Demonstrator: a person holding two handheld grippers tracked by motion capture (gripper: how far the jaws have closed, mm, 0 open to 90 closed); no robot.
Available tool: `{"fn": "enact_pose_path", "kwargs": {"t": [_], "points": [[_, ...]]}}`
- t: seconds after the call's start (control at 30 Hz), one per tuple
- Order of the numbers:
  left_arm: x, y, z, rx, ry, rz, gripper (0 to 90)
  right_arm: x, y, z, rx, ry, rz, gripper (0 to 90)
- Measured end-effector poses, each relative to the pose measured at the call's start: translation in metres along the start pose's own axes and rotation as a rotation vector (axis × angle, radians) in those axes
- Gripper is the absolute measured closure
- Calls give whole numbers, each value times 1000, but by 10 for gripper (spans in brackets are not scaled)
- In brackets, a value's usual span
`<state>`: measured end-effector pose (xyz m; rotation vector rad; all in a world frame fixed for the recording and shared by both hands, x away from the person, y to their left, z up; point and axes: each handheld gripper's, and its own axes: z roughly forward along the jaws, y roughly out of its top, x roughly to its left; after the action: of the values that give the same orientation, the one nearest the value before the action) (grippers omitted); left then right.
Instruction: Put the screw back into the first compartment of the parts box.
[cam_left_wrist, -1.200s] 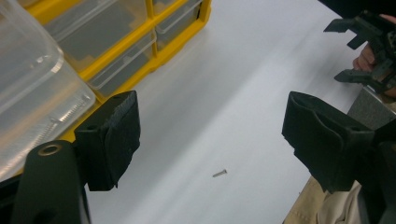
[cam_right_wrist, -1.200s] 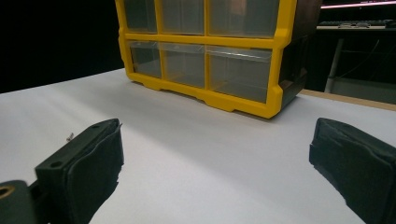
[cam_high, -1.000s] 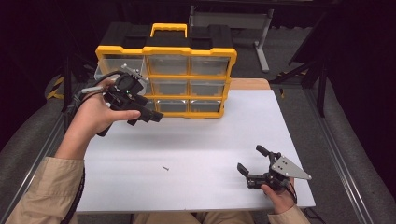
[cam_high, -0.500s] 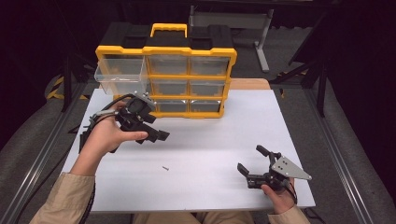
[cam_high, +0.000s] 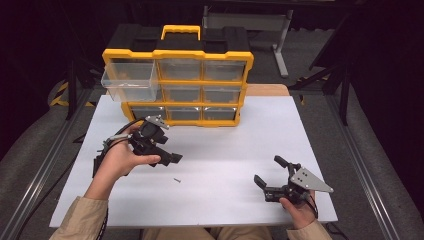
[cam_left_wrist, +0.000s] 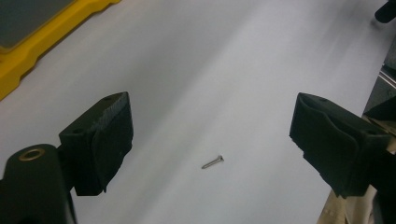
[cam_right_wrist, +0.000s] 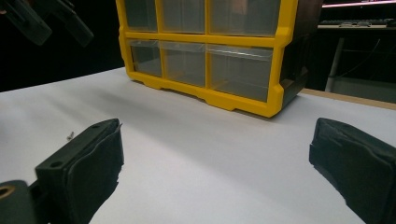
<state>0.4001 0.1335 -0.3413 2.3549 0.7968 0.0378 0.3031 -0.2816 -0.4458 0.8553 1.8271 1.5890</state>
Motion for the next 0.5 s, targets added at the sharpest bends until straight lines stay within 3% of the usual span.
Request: {"fn": "enact_pose_path", "kwargs": {"t": [0.5], "points": [[-4,-22,25,2,23,14,137,0,0,0,3,0,-1,33]]}}
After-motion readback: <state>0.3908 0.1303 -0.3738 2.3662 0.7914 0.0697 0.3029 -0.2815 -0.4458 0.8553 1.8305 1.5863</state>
